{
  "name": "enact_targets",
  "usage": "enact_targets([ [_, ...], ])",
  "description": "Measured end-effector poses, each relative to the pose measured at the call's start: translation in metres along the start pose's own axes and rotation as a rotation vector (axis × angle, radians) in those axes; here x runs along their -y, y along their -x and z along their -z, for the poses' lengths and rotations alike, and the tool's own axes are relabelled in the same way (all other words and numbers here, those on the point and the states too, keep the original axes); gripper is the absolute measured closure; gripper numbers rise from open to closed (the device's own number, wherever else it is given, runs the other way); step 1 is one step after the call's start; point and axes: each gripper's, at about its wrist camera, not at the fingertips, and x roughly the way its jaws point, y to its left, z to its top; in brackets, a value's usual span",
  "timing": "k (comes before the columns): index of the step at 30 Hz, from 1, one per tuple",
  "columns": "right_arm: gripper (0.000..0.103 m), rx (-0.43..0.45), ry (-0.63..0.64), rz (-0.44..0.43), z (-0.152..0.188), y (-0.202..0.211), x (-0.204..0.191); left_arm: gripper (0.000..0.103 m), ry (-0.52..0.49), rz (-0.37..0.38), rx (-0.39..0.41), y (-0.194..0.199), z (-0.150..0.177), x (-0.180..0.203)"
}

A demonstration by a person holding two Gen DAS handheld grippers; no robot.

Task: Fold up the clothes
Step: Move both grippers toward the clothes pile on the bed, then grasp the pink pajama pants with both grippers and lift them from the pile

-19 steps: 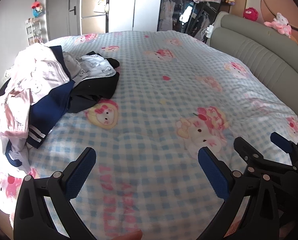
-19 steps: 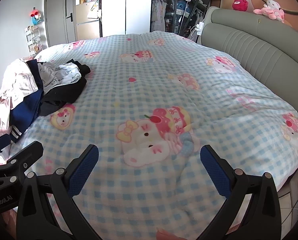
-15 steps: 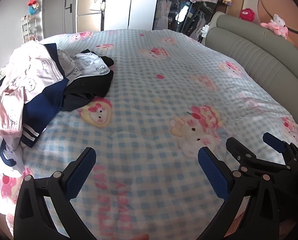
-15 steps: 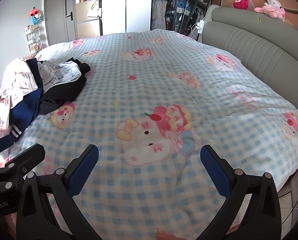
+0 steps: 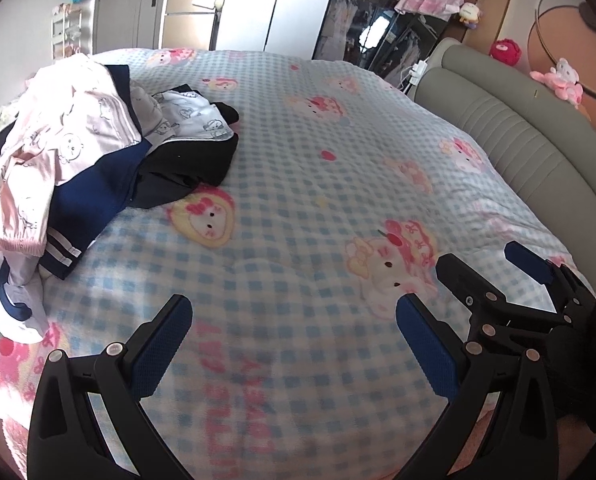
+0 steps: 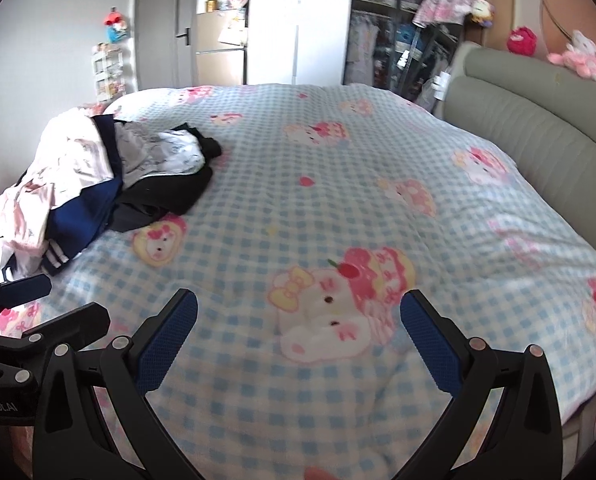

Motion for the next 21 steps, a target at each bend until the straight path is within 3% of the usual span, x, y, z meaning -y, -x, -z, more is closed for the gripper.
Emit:
enact_targets([
  [5,0.0,-0.02,0.028,-0.151,-0.015,-0.012,-0.037,0.0,0.087,-0.048,0.047,0.018,0.001,-0.046],
  [11,0.007,-0.027,0.114,-0.289,-0.034,-0.023,-0.101,0.0,0.157,-0.185,0.105,0.038,0.002,-0.109],
  [14,0.009,-0.029,0.151,-0.359,-0.045,-0.029,-0.134,0.005,0.187,-0.265,0.123,0.044,0.0,-0.148],
  [17,0.019,-0.034,0.186,-0.42,-0.058,-0.037,-0.17,0.01,0.23,-0.348,0.136,0.047,-0.008,-0.19],
  [21,0.019,-0.054,0.227,-0.482,-0.073,-0.056,-0.221,0.01,0.35,-0.399,0.14,0.046,-0.021,-0.255],
])
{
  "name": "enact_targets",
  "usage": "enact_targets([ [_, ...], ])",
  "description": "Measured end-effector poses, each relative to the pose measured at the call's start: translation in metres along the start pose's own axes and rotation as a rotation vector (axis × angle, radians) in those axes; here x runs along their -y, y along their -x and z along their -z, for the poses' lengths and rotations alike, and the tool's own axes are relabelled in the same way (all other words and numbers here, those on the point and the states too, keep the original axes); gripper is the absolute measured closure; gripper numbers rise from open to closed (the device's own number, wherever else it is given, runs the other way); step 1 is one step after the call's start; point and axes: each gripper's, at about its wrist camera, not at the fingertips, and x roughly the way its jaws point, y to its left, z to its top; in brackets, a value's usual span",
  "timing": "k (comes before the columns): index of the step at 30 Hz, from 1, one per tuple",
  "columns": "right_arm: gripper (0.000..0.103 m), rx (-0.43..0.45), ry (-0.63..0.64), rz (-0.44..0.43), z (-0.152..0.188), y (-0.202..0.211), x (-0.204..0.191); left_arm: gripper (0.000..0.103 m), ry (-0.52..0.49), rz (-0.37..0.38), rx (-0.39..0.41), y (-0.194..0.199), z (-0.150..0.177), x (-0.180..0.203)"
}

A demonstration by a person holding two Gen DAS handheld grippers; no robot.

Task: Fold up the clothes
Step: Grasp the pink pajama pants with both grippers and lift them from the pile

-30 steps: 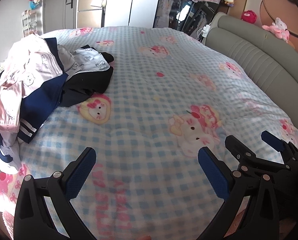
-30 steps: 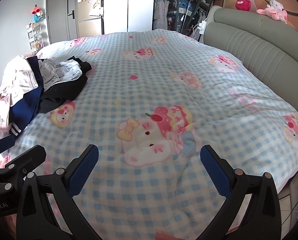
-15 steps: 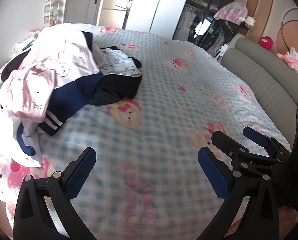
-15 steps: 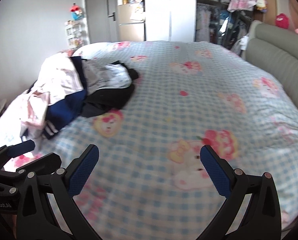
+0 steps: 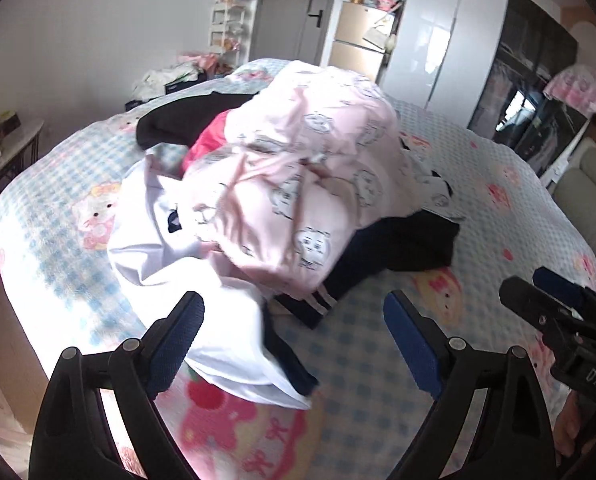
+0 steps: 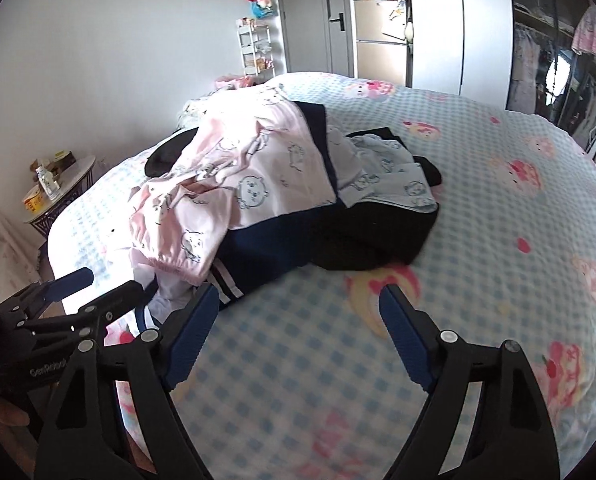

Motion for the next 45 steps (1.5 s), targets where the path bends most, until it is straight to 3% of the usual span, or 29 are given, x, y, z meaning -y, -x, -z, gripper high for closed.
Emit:
enact_targets([
  [6,0.019,-0.067,0.01,-0.045,-0.018,-0.059,-0.038,0.01,0.123,-0.016,-0.033,-0.041,-0.032,-0.045],
  [13,0.019,-0.147,0.052,-0.069,-0.029,-0.118,-0.069,0.01,0.162,0.075,-0.119,-0.084,-0.049,-0.05],
  [15,0.019,-0.165,0.036,-0.038,-0.031,-0.135,-0.071,0.017,0.167,0.099,-0.148,-0.095,-0.049,-0.047],
  [16,0.021,-0.173,0.026,-0.027,-0.032,-0.143,-0.072,0.033,0.17,0.101,-0.163,-0.1,-0.048,-0.044],
  [17,0.031,-0.18,0.004,-0.033,-0.033,-0.15,-0.07,0.044,0.171,0.099,-0.172,-0.104,-0.047,-0.042],
  [18,0.042,-0.192,-0.017,-0.049,-0.034,-0.156,-0.068,0.048,0.166,0.086,-0.164,-0.103,-0.047,-0.039],
  [20,0.055,-0.21,-0.033,-0.096,-0.033,-0.163,-0.068,0.069,0.142,0.085,-0.15,-0.098,-0.045,-0.032],
  [21,0.068,-0.212,-0.028,-0.122,-0.033,-0.164,-0.069,0.071,0.125,0.093,-0.143,-0.093,-0.045,-0.028],
  [24,0.092,-0.158,0.051,-0.114,-0.029,-0.148,-0.076,0.081,0.066,0.125,-0.115,-0.076,-0.041,-0.011],
  [27,0.098,-0.09,0.089,-0.063,-0.027,-0.126,-0.074,0.085,0.032,0.179,-0.087,-0.059,-0.042,0.005],
  [34,0.098,0.001,0.061,-0.025,-0.011,-0.072,-0.042,0.089,-0.067,0.332,-0.084,-0.031,-0.033,0.059],
  [36,0.098,0.012,0.06,-0.019,-0.005,-0.057,-0.032,0.097,-0.08,0.385,-0.098,-0.026,-0.026,0.075],
  [45,0.097,-0.093,-0.021,-0.004,0.038,-0.037,0.017,0.097,-0.077,0.469,-0.195,-0.028,0.026,0.112],
])
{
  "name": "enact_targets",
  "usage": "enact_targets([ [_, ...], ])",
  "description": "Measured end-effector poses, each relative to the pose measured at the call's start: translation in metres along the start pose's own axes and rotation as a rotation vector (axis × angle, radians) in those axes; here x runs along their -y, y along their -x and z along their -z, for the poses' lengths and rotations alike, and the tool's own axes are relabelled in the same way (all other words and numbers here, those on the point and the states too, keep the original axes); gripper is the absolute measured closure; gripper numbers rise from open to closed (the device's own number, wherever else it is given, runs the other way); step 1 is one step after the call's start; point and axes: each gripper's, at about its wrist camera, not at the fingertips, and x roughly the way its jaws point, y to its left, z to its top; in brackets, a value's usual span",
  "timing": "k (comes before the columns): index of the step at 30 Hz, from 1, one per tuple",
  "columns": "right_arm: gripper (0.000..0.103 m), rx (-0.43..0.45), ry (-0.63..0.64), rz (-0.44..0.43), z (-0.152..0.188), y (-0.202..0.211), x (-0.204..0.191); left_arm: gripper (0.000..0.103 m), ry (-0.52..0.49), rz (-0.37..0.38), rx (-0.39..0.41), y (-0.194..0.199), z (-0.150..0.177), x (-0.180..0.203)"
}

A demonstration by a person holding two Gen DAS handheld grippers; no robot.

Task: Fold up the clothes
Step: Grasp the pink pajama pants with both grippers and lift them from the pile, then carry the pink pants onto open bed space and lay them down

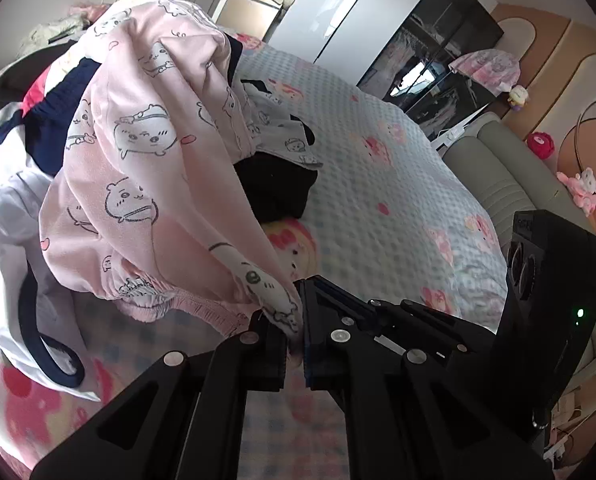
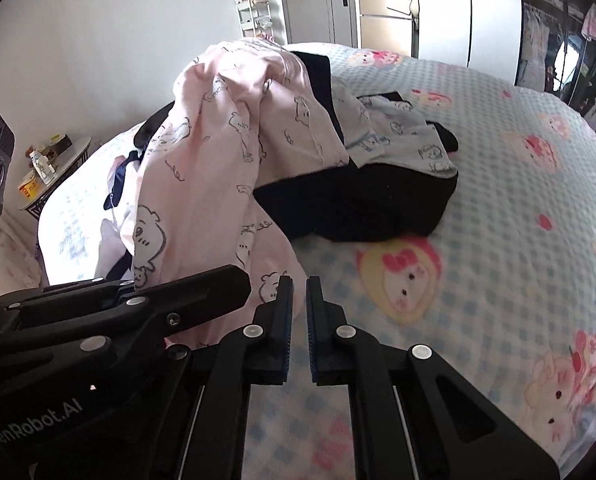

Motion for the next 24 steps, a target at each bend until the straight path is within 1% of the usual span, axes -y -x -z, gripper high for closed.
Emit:
enact_targets([
  [2,0.097,-0.017,0.0,-0.006,0.01,0.001,0.005,0.097,-0.008,0.021,-0.018,-0.001,0.01,0.005],
  [3,0.093,-0.021,0.004,-0.023,0.017,0.003,0.006,0.097,-0.014,0.034,-0.028,-0.002,0.014,0.009],
  [4,0.086,-0.029,0.007,-0.06,0.023,0.004,0.008,0.097,-0.02,0.04,-0.038,-0.005,0.019,0.015],
  [5,0.071,-0.036,0.015,-0.089,0.029,0.005,0.008,0.097,-0.026,0.046,-0.047,-0.007,0.024,0.022],
  [6,0.065,-0.042,0.034,-0.098,0.038,0.006,0.007,0.098,-0.029,0.053,-0.058,-0.01,0.028,0.028],
  [7,0.065,-0.046,0.045,-0.108,0.047,0.007,0.007,0.098,-0.022,0.066,-0.072,-0.013,0.03,0.032],
  [9,0.064,-0.031,0.013,-0.131,0.057,0.008,0.017,0.098,-0.033,0.1,-0.094,-0.023,0.036,0.047],
  [12,0.06,-0.013,-0.068,-0.12,0.069,0.014,0.041,0.098,-0.077,0.121,-0.122,-0.035,0.044,0.073],
  [14,0.06,0.0,-0.116,-0.11,0.077,0.018,0.056,0.098,-0.097,0.157,-0.147,-0.041,0.047,0.089],
  [15,0.061,0.005,-0.115,-0.093,0.082,0.024,0.062,0.098,-0.109,0.173,-0.164,-0.044,0.051,0.097],
  [16,0.064,-0.001,-0.119,-0.077,0.087,0.028,0.068,0.098,-0.12,0.188,-0.182,-0.048,0.055,0.104],
  [17,0.08,-0.008,-0.122,-0.062,0.092,0.033,0.075,0.098,-0.131,0.197,-0.203,-0.054,0.061,0.114],
  [18,0.089,-0.014,-0.132,-0.043,0.097,0.038,0.083,0.098,-0.143,0.207,-0.224,-0.06,0.066,0.123],
  [19,0.089,-0.017,-0.163,-0.012,0.104,0.045,0.094,0.098,-0.157,0.216,-0.246,-0.066,0.071,0.134],
  [21,0.094,-0.025,-0.225,0.05,0.12,0.059,0.116,0.098,-0.202,0.24,-0.292,-0.083,0.082,0.162],
  [23,0.094,-0.029,-0.288,0.109,0.134,0.073,0.139,0.098,-0.255,0.276,-0.32,-0.093,0.09,0.19],
  [24,0.094,-0.017,-0.322,0.125,0.141,0.083,0.149,0.098,-0.279,0.292,-0.329,-0.095,0.095,0.203],
])
